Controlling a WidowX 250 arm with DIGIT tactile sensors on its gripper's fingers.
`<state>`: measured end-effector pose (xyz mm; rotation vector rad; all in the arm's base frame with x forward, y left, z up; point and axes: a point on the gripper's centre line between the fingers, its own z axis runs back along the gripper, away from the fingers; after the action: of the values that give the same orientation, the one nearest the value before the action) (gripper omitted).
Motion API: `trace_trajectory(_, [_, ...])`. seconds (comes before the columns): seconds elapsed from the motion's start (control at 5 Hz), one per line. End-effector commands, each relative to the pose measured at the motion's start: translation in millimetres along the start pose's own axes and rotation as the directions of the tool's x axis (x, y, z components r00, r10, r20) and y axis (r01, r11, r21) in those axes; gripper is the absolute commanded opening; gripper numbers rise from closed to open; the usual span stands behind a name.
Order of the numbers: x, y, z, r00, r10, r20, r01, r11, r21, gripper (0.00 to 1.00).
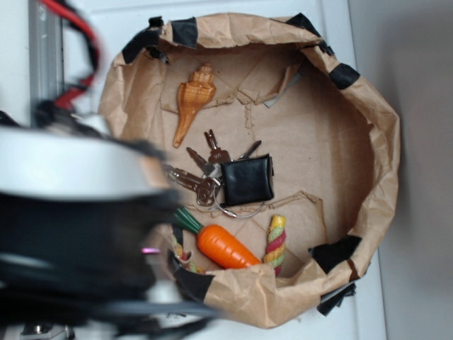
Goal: Grab the multicolored rope.
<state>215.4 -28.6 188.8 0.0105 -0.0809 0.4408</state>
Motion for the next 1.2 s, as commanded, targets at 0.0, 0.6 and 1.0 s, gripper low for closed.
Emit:
trace_trajectory(0.0, [51, -17, -48, 0.880, 0.473, -0.042, -0.472, 0.881, 0.014, 1.00])
trace_trajectory(0.6, [36, 24, -68, 0.768, 0.636, -0.077, -0.639, 0.752, -0.159, 1.00])
trace_trajectory(1.0, [53, -12, -105, 0.767, 0.634, -0.103, -0.642, 0.760, -0.099, 1.00])
